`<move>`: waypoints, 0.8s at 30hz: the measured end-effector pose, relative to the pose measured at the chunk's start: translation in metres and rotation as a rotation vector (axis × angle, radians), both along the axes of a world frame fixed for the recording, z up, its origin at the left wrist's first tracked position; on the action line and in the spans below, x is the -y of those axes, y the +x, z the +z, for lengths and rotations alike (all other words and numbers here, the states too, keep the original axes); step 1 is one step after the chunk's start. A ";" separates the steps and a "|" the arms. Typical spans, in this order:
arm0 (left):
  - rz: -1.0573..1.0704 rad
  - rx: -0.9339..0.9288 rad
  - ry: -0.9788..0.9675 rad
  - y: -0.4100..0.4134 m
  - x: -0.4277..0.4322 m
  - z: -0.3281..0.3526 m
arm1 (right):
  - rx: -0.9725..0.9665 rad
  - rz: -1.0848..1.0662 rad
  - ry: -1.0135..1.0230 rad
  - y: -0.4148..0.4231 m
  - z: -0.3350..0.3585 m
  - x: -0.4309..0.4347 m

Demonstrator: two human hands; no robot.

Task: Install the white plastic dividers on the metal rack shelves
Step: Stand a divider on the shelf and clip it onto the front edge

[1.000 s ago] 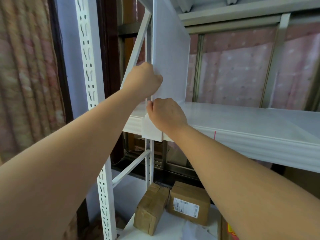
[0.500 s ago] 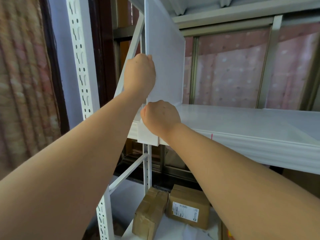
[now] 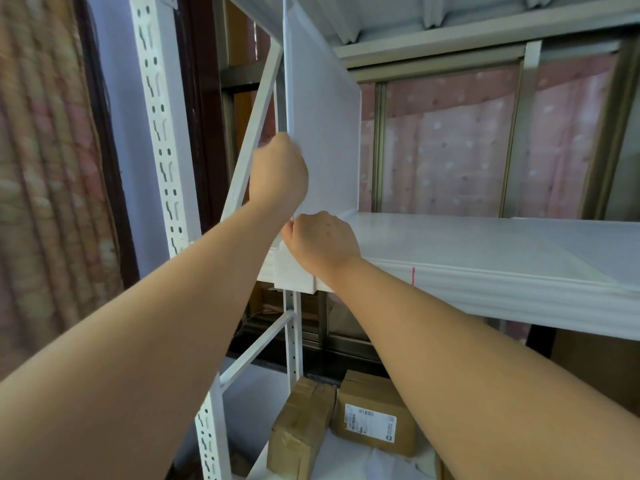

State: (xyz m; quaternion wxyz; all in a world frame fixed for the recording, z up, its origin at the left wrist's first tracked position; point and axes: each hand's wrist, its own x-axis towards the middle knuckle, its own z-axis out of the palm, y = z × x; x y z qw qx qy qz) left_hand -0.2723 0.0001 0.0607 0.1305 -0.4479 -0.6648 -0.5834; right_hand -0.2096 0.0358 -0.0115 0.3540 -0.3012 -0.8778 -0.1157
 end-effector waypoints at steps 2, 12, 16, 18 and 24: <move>0.020 -0.023 -0.063 -0.004 -0.005 -0.014 | 0.016 -0.011 -0.021 0.001 -0.001 0.001; 0.085 -0.123 -0.430 -0.017 -0.003 -0.062 | 0.295 -0.176 -0.262 0.011 -0.002 0.006; 0.130 -0.208 -0.434 -0.014 0.000 -0.065 | 0.328 -0.142 -0.329 0.016 0.005 0.005; 0.126 -0.210 -0.454 -0.015 -0.001 -0.062 | 0.295 -0.124 -0.330 0.015 0.004 0.007; 0.087 -0.261 -0.523 -0.022 -0.001 -0.056 | 0.244 -0.116 -0.325 0.012 0.003 0.004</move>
